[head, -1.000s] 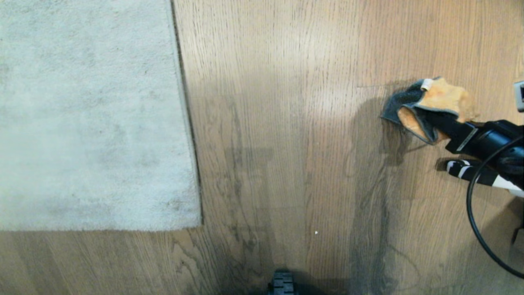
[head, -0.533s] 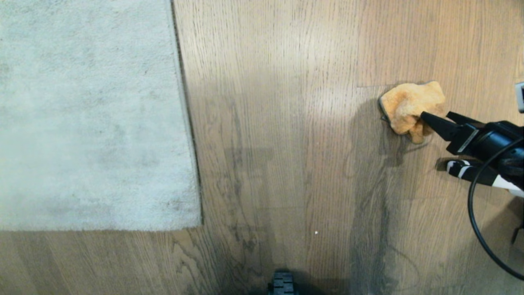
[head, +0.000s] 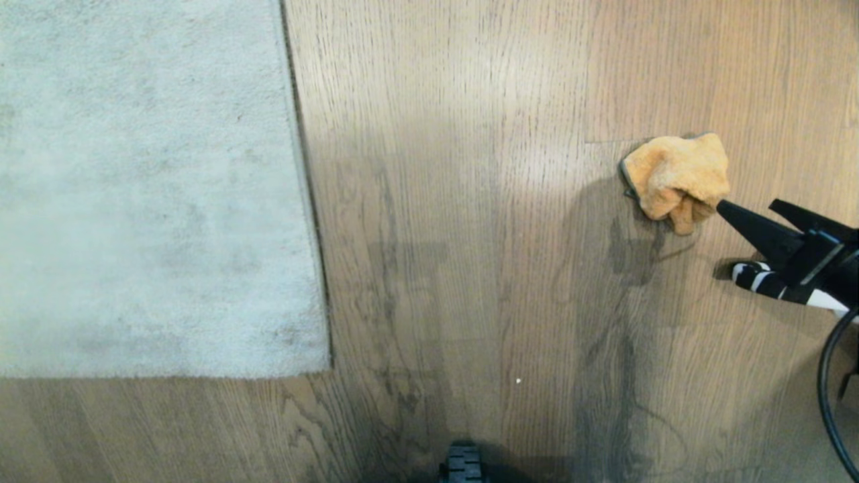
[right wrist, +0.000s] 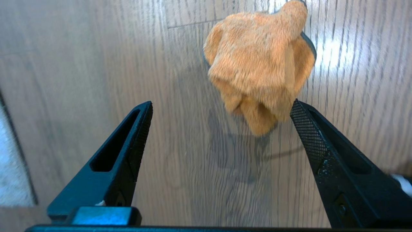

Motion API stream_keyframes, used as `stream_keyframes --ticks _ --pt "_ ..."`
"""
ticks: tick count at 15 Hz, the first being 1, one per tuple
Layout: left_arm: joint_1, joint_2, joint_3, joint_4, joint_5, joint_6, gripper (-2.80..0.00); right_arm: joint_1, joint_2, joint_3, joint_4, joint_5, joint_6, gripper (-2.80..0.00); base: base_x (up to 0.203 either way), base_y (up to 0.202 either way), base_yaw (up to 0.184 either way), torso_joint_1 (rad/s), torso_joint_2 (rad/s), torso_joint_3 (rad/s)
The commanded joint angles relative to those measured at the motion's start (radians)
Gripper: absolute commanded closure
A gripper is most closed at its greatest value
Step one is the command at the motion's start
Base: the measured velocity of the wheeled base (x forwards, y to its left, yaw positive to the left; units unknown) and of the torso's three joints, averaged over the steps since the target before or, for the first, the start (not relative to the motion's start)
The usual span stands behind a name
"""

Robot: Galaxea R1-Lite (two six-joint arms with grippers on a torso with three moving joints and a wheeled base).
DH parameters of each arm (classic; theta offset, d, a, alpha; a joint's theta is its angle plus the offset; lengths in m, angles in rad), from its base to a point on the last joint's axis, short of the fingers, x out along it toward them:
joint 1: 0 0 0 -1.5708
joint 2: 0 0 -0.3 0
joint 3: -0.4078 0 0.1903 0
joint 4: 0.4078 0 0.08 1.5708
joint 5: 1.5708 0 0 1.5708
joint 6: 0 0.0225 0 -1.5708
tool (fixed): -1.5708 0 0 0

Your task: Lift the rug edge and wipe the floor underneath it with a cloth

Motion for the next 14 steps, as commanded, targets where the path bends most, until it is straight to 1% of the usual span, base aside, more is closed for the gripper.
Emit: stream_keyframes --ticks 1,5,8,12,13,14 --pt "0.001 0.000 0.000 -0.001 0.000 -0.001 0.00 0.002 -0.134 0.067 0.018 0.003 -0.002 -2.80 0.000 0.000 0.000 0.000 0.00 0.000" --pt "0.001 0.000 0.000 -0.001 0.001 -0.001 0.00 0.002 -0.254 0.127 0.131 0.033 -0.002 -2.80 0.000 0.000 0.000 0.000 0.00 0.000" --pt "0.001 0.000 0.000 -0.001 0.000 -0.001 0.00 0.002 -0.298 0.147 0.151 0.036 -0.001 -2.80 0.000 0.000 0.000 0.000 0.00 0.000" --pt "0.001 0.000 0.000 -0.001 0.001 -0.001 0.00 0.000 -0.351 0.192 0.159 0.059 0.000 -2.80 0.000 0.000 0.000 0.000 0.00 0.000" --pt "0.001 0.000 0.000 -0.001 0.000 -0.001 0.00 0.000 -0.358 0.199 0.158 0.059 0.000 0.00 0.000 0.000 0.000 0.000 0.00 0.000" --pt "0.001 0.000 0.000 -0.001 0.001 -0.001 0.00 -0.001 -0.364 0.201 0.159 0.056 0.000 0.00 0.000 0.000 0.000 0.000 0.00 0.000"
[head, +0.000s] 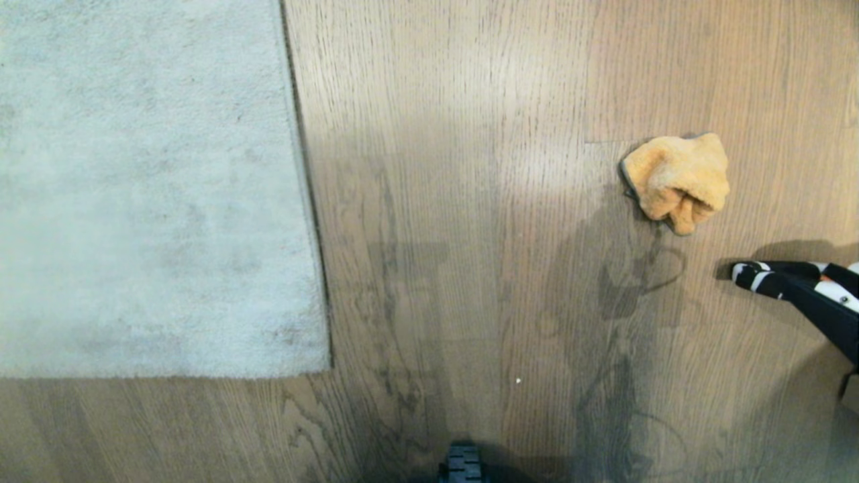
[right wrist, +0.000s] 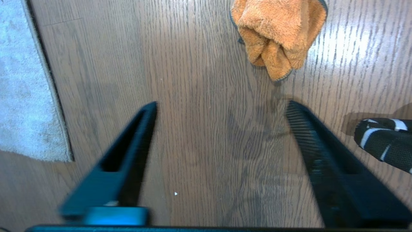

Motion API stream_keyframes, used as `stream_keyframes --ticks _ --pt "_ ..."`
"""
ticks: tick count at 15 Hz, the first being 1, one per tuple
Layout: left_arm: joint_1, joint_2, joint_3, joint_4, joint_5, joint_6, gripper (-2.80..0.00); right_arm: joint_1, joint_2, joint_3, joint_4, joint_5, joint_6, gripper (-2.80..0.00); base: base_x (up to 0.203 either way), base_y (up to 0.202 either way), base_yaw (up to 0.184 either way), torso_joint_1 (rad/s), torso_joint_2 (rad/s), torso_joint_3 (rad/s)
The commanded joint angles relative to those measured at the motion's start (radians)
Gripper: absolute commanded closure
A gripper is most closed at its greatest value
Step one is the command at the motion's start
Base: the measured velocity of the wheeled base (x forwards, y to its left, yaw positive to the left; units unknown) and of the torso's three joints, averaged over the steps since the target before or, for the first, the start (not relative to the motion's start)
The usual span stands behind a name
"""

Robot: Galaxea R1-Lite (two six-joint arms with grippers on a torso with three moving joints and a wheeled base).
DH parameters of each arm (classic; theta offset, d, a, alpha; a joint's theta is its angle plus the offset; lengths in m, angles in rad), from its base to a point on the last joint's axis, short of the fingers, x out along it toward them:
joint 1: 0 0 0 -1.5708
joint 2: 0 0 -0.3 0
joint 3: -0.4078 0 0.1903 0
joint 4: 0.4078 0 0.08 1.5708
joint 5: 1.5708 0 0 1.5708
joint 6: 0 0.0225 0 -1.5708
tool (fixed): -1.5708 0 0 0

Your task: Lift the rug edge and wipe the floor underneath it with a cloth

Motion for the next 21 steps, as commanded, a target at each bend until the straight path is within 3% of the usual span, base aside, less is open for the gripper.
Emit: stream_keyframes --ticks 1,8,15,18,21 --pt "0.000 0.000 0.000 0.000 0.001 0.000 0.00 -0.002 -0.036 0.008 -0.005 0.000 0.002 0.00 0.000 0.000 0.000 0.000 0.00 0.000" --pt "0.000 0.000 0.000 0.000 0.000 0.000 0.00 -0.035 -0.188 0.057 0.037 -0.003 0.001 0.00 0.000 0.000 0.000 0.000 0.00 0.000" --pt "0.000 0.000 0.000 0.000 0.000 0.000 0.00 -0.039 -0.428 0.178 0.163 -0.016 -0.045 0.00 0.000 0.000 0.000 0.000 0.00 0.000" --pt "0.000 0.000 0.000 0.000 0.000 0.000 0.00 0.000 -0.558 0.181 0.361 -0.085 -0.065 0.00 0.000 0.000 0.000 0.000 0.00 0.000" --pt "0.000 0.000 0.000 0.001 0.000 0.000 0.00 0.038 -0.654 0.182 0.584 -0.192 -0.140 0.00 0.000 0.000 0.000 0.000 0.00 0.000"
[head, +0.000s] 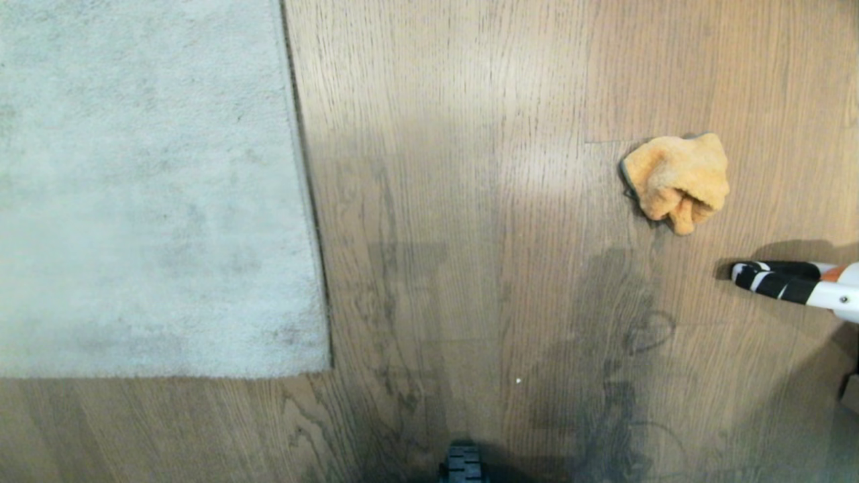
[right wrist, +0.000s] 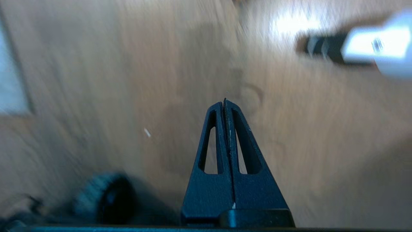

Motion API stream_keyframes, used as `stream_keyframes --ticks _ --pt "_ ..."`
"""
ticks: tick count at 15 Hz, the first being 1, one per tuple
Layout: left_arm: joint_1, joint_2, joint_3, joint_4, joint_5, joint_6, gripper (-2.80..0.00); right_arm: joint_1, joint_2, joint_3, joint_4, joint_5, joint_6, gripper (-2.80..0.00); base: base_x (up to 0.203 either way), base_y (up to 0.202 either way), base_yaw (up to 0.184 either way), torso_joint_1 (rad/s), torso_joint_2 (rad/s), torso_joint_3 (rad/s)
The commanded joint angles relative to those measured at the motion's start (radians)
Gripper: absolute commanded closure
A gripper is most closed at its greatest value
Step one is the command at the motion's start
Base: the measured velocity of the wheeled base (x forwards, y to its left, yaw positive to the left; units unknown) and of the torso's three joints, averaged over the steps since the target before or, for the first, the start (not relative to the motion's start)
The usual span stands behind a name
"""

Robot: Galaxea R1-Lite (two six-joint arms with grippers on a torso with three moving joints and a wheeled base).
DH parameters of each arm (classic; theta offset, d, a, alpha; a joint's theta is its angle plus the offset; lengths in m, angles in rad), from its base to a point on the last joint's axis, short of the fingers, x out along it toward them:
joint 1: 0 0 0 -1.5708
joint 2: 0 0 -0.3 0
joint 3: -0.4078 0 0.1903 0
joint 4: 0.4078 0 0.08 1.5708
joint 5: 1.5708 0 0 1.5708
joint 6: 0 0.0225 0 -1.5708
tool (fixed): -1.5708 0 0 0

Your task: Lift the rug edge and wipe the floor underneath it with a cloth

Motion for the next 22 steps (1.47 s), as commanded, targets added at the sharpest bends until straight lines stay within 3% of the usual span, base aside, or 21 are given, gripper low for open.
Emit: stream_keyframes --ticks 1,7,13,15,22 --pt "0.000 0.000 0.000 -0.001 0.000 -0.001 0.00 0.019 -0.080 0.001 0.123 -0.066 -0.037 0.00 0.000 0.000 0.000 0.000 0.00 0.000" --pt "0.000 0.000 0.000 -0.001 0.000 -0.001 0.00 -0.031 -0.179 0.001 0.348 -0.080 -0.081 0.00 0.000 0.000 0.000 0.000 0.00 0.000" --pt "0.000 0.000 0.000 -0.001 0.000 -0.001 0.00 -0.040 -0.357 0.001 0.365 -0.091 -0.083 0.00 0.000 0.000 0.000 0.000 0.00 0.000" --pt "0.000 0.000 0.000 -0.001 0.000 -0.001 0.00 -0.041 -0.359 0.001 0.389 -0.159 -0.087 0.00 0.000 0.000 0.000 0.000 0.00 0.000" --pt "0.000 0.000 0.000 0.000 0.000 -0.001 0.00 -0.041 -0.359 0.001 0.423 -0.116 -0.128 0.00 0.000 0.000 0.000 0.000 0.00 0.000"
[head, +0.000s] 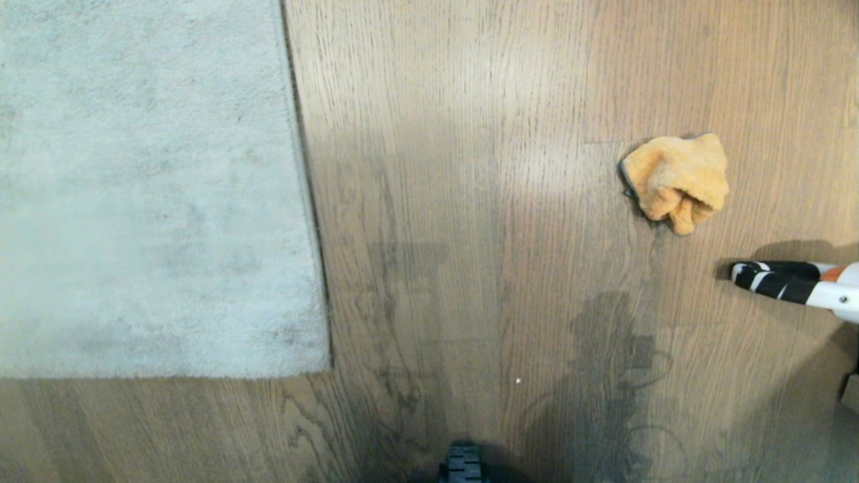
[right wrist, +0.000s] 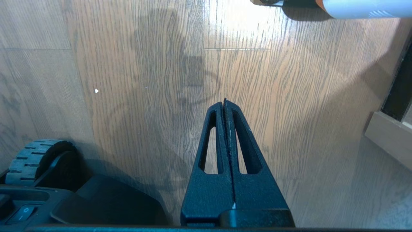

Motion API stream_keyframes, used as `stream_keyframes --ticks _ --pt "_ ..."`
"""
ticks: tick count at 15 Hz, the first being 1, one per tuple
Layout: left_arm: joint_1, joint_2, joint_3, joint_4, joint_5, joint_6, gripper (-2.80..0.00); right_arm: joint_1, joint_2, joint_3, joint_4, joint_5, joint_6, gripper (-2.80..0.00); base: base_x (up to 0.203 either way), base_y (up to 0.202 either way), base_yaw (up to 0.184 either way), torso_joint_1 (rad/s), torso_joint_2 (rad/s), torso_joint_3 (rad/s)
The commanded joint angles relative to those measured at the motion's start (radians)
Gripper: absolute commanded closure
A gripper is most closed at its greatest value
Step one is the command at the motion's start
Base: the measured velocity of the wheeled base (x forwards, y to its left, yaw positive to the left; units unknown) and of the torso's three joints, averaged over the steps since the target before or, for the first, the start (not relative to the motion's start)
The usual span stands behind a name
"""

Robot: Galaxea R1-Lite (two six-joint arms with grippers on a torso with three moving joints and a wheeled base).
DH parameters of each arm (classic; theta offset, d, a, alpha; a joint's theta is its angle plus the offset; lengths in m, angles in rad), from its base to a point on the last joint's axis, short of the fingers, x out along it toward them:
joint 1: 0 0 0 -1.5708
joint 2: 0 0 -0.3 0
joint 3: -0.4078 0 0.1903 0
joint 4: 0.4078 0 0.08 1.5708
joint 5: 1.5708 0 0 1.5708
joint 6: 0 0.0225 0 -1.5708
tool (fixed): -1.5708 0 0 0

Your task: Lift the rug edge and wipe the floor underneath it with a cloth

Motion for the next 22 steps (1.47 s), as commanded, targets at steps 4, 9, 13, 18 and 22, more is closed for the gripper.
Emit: stream_keyframes --ticks 4,9,13,18,22 --pt "0.001 0.000 0.000 -0.001 0.000 -0.001 0.00 0.000 0.001 0.001 0.000 0.001 0.006 0.00 0.000 0.000 0.000 0.000 0.00 0.000" --pt "0.001 0.000 0.000 -0.001 0.001 -0.001 0.00 0.000 0.001 0.001 0.000 -0.001 0.006 0.00 0.000 0.000 0.000 0.000 0.00 0.000" --pt "0.001 0.000 0.000 -0.001 0.002 -0.001 0.00 0.000 0.001 0.001 0.001 -0.001 0.006 0.00 0.000 0.000 0.000 0.000 0.00 0.000" --pt "0.001 0.000 0.000 0.001 0.001 -0.001 0.00 0.000 0.001 0.001 0.000 -0.004 0.027 0.00 0.000 0.000 0.000 0.000 0.00 0.000" --pt "0.000 0.000 0.000 0.000 0.001 -0.001 0.00 0.000 0.001 0.001 0.000 -0.004 0.028 0.00 0.000 0.000 0.000 0.000 0.00 0.000"
